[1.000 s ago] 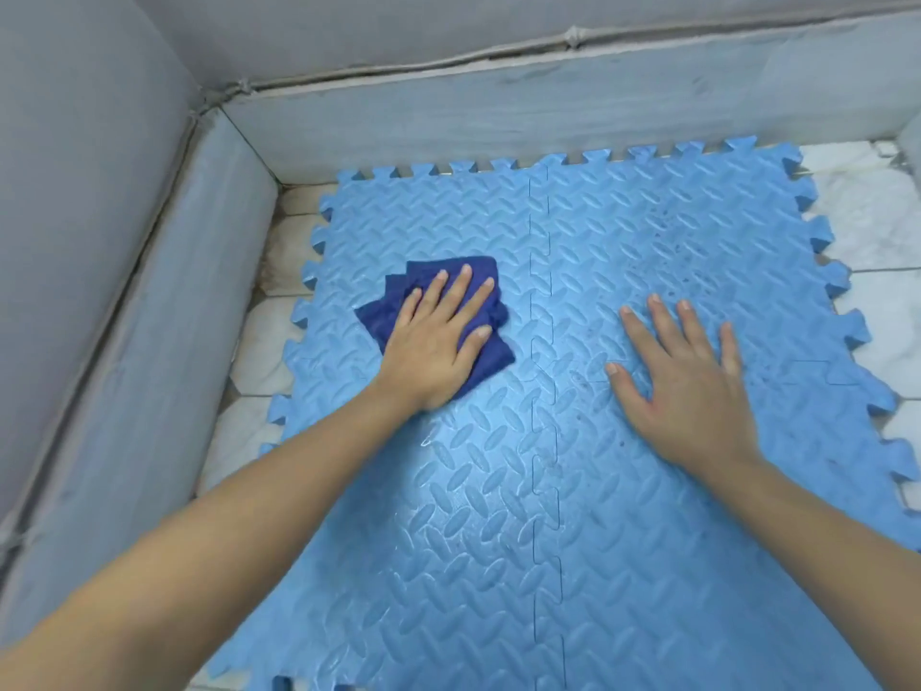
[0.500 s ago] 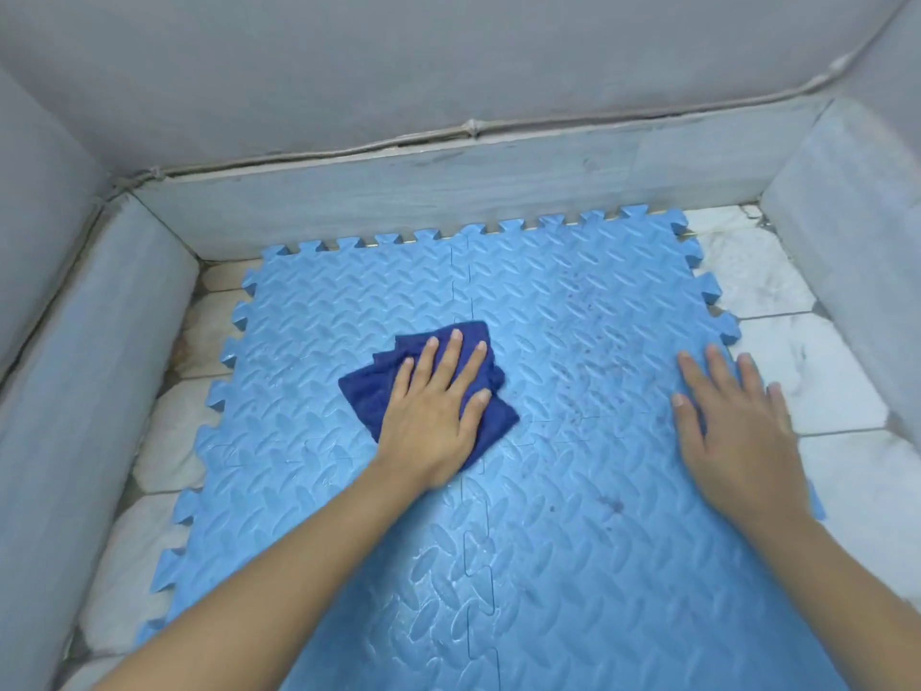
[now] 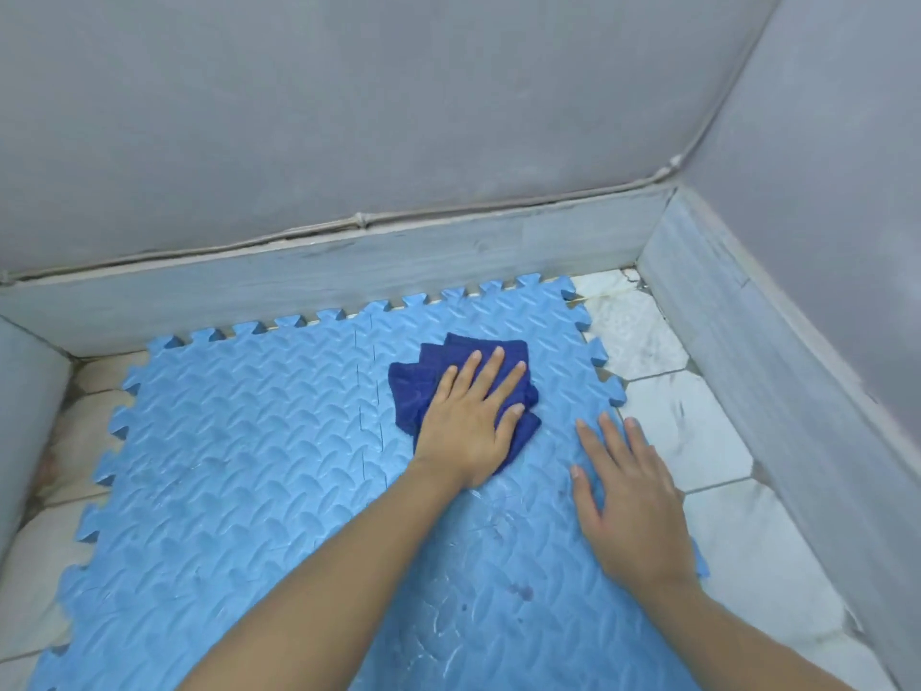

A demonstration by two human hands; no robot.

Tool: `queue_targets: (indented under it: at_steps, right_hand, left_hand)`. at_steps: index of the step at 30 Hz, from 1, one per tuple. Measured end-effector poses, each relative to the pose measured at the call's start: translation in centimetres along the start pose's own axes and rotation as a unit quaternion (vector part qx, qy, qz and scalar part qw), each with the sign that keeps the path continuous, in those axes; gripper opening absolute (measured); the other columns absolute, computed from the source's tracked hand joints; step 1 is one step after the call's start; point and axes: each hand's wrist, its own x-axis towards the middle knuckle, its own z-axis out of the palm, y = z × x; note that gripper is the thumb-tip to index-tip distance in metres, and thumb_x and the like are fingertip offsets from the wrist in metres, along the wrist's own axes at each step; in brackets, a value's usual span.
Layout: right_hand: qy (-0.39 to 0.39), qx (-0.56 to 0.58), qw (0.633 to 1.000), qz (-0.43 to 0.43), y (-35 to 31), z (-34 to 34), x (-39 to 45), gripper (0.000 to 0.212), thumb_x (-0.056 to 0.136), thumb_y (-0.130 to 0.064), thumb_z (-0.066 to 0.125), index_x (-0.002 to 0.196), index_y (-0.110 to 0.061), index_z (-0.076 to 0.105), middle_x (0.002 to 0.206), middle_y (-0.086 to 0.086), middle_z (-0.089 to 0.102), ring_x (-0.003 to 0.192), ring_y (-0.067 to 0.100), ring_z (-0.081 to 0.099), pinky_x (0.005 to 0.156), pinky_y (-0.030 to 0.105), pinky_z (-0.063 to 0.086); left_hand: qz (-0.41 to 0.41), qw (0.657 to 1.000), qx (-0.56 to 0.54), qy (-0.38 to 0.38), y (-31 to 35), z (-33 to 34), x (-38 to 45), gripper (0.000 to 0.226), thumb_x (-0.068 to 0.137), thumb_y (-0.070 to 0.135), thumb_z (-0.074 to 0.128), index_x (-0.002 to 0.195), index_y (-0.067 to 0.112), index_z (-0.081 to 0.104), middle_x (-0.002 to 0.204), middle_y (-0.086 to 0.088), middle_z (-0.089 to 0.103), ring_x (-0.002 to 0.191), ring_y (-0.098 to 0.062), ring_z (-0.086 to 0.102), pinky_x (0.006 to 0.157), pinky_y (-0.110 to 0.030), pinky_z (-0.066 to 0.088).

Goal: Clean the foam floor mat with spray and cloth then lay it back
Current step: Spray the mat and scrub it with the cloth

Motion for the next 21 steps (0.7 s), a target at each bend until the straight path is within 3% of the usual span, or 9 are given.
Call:
queue_targets:
  at_steps: [4,7,9,11,14,17,19,21]
  right_hand:
    - [0.011,0.004,1.000,0.000,-0.2,-0.1,-0.2,0.054,0.095,-0.044,0.036,0.141,-0.022,0.053,0.151,0.002,0.046,0.144,0.026,0.034,0.112,0.039,0.030]
    - [0.009,0.006,1.000,-0.007,-0.1,-0.1,0.2,0.053,0.094,-0.043,0.038,0.140,-0.021,0.055,0.150,0.003,0.047,0.143,0.027,0.036,0.112,0.039,0.029]
    - [0.008,0.007,1.000,-0.004,0.1,0.2,0.1,0.053,0.094,-0.042,0.038,0.140,-0.022,0.054,0.151,0.002,0.046,0.145,0.026,0.034,0.113,0.040,0.029]
    - [0.010,0.015,1.000,-0.001,0.2,0.3,-0.1,0.053,0.094,-0.042,0.037,0.140,-0.024,0.054,0.152,0.000,0.044,0.146,0.024,0.032,0.113,0.041,0.028]
    - [0.010,0.029,1.000,0.002,0.2,0.1,0.0,0.053,0.094,-0.042,0.039,0.140,-0.024,0.054,0.152,-0.001,0.045,0.147,0.023,0.030,0.112,0.043,0.032]
    - [0.016,0.036,0.999,0.003,0.0,0.1,0.1,0.052,0.093,-0.042,0.041,0.140,-0.024,0.054,0.152,-0.001,0.044,0.147,0.023,0.030,0.111,0.044,0.034]
    - [0.020,0.031,0.999,0.000,0.1,0.3,0.2,0.052,0.093,-0.041,0.042,0.140,-0.023,0.055,0.152,-0.001,0.045,0.147,0.023,0.031,0.113,0.043,0.031]
    - [0.021,0.024,0.999,0.002,0.2,0.4,0.1,0.052,0.093,-0.041,0.041,0.140,-0.023,0.054,0.152,0.000,0.045,0.147,0.023,0.031,0.113,0.042,0.029]
  left_hand:
    - [-0.203,0.978,0.000,0.044,-5.5,-1.7,4.1,0.057,0.099,0.048,0.011,0.153,0.031,0.010,0.162,0.001,0.005,0.149,-0.022,0.002,0.119,-0.042,0.001]
    - [-0.282,0.957,-0.024,0.061,-7.2,-2.3,4.4,0.055,0.101,0.044,0.015,0.154,0.027,0.009,0.162,-0.002,0.005,0.149,-0.024,0.001,0.119,-0.044,0.001]
    - [-0.229,0.972,-0.034,0.048,-5.6,-1.9,2.8,0.060,0.098,0.048,0.009,0.154,0.027,0.008,0.162,-0.002,0.002,0.149,-0.025,0.000,0.120,-0.042,-0.001]
    - [-0.085,0.996,-0.032,0.017,-2.8,-1.2,-1.5,0.065,0.095,0.055,0.003,0.154,0.029,0.010,0.161,0.003,0.000,0.149,-0.023,0.001,0.119,-0.038,-0.002]
    - [0.061,0.998,-0.010,-0.027,0.3,-0.1,-9.6,0.057,0.100,0.051,0.013,0.153,0.033,0.012,0.162,0.005,0.008,0.149,-0.019,0.008,0.115,-0.039,0.008]
    - [0.048,0.999,-0.008,-0.019,0.1,-0.5,-7.3,0.056,0.099,0.052,0.010,0.153,0.037,0.009,0.162,0.008,0.004,0.149,-0.015,0.002,0.117,-0.036,0.003]
    - [0.028,1.000,-0.001,0.008,0.3,-1.1,-1.0,0.060,0.096,0.056,0.001,0.153,0.036,0.007,0.161,0.006,-0.002,0.149,-0.017,-0.003,0.118,-0.034,-0.006]
    - [-0.011,1.000,0.002,0.001,1.0,-1.3,5.5,0.061,0.097,0.055,0.004,0.153,0.033,0.006,0.162,0.003,-0.004,0.149,-0.020,-0.004,0.118,-0.036,-0.006]
